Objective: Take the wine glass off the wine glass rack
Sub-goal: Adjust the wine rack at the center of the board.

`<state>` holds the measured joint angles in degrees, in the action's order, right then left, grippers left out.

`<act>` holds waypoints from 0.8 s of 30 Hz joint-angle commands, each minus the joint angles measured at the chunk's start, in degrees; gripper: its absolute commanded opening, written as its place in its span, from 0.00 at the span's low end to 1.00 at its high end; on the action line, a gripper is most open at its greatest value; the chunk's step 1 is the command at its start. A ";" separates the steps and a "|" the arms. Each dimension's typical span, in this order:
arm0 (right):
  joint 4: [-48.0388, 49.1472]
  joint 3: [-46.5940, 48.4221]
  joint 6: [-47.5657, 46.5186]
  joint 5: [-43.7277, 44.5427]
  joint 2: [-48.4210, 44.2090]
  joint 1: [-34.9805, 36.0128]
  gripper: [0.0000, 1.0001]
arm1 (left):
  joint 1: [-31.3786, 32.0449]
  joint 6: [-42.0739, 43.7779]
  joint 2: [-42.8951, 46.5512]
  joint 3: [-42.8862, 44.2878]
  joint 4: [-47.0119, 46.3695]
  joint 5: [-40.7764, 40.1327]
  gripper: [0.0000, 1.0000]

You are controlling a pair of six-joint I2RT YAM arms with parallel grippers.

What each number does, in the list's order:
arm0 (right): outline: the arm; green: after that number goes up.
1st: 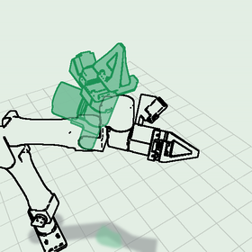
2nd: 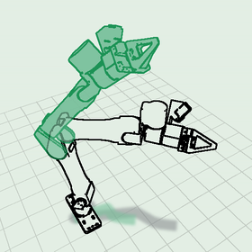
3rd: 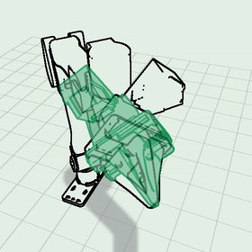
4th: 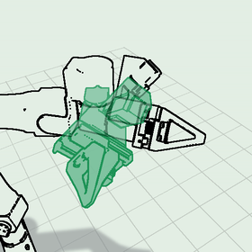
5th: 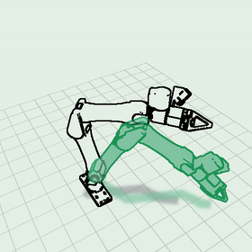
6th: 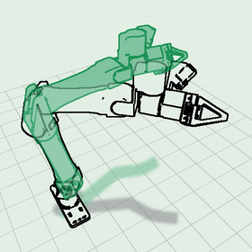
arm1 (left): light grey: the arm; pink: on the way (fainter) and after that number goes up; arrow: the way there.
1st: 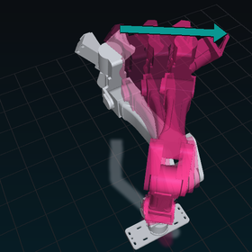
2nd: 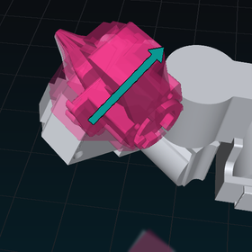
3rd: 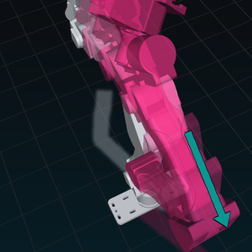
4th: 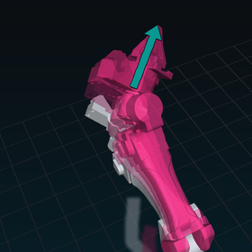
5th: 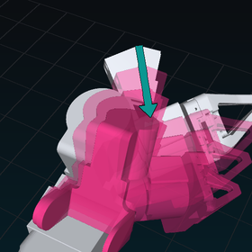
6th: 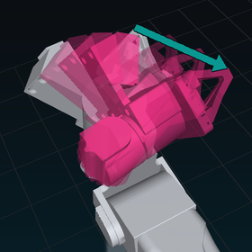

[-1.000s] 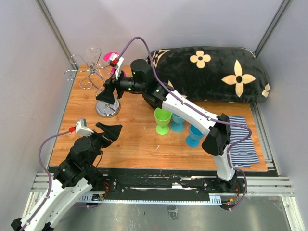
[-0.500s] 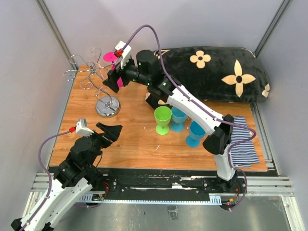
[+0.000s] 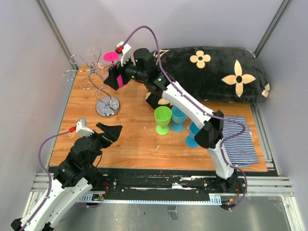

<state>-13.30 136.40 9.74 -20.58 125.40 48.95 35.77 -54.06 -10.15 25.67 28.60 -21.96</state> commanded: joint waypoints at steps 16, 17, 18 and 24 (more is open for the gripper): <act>-0.51 1.15 6.19 -11.13 -1.39 2.61 0.81 | 0.09 0.89 1.21 2.01 1.19 -1.63 1.00; -0.60 0.73 6.00 -10.99 -1.63 3.01 0.81 | 0.11 0.89 1.39 2.01 1.19 -1.72 1.00; -0.64 0.15 5.91 -10.79 -2.06 3.46 0.81 | 0.12 0.87 1.51 2.01 1.24 -1.69 1.00; -0.89 -3.87 4.17 -8.78 -5.48 5.79 0.81 | 0.09 0.54 1.63 1.89 1.40 -1.55 1.00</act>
<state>-14.87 134.32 14.98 -28.56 124.75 51.88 35.77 -54.06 -9.15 25.93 29.82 -22.37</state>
